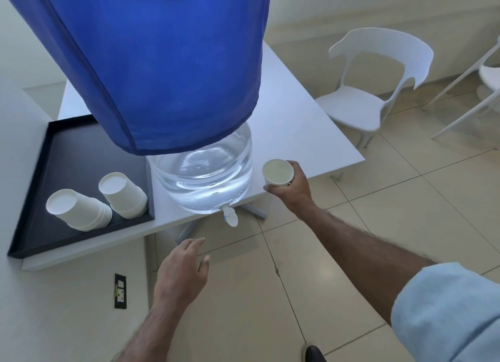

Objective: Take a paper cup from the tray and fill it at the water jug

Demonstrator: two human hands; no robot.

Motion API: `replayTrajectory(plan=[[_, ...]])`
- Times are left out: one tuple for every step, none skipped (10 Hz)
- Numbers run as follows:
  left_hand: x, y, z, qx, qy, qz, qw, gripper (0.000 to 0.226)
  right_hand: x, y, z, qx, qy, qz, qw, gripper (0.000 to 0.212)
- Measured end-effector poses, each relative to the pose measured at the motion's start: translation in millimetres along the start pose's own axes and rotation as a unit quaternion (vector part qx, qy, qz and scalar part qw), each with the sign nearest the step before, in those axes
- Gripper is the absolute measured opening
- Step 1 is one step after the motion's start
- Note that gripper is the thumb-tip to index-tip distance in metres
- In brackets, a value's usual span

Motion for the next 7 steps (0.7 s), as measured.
replayTrajectory(plan=[[2.4,-2.5,3.8,-0.001,0.006,0.007,1.0,0.041,-5.5,-1.6,16.4,-0.01,0.01,-0.003,1.0,0.066],[3.0,-7.2,6.0,0.004,0.005,0.01,1.0,0.041,-12.7,1.8,29.4,-0.027,0.015,-0.007,0.999,0.067],[1.1,-12.9,7.8,0.009,0.002,0.01,1.0,0.041,-16.9,6.2,38.9,-0.034,0.018,-0.014,0.999,0.067],[1.7,-15.7,8.2,0.012,0.002,0.013,1.0,0.04,-18.4,6.0,45.0,-0.033,0.017,-0.014,0.999,0.067],[1.0,-19.8,8.7,0.015,0.003,0.02,1.0,0.04,-20.3,10.1,50.3,-0.039,0.004,-0.005,0.999,0.07],[6.3,-16.9,7.8,0.012,-0.001,0.02,1.0,0.04,-20.9,8.6,47.5,-0.056,-0.027,-0.004,0.998,0.08],[16.6,-22.4,9.0,0.012,0.009,0.021,1.0,0.041,-12.2,12.6,40.2,-0.061,-0.017,-0.019,0.998,0.087]])
Point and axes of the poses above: each hand's wrist, its own z-axis towards the middle knuckle, its own x-axis out of the back of the hand, y = z × x, the point moved 7 cm from there along z, towards the middle knuckle, and after that the axes turned 2 degrees about -x, right-handed, at the moved point
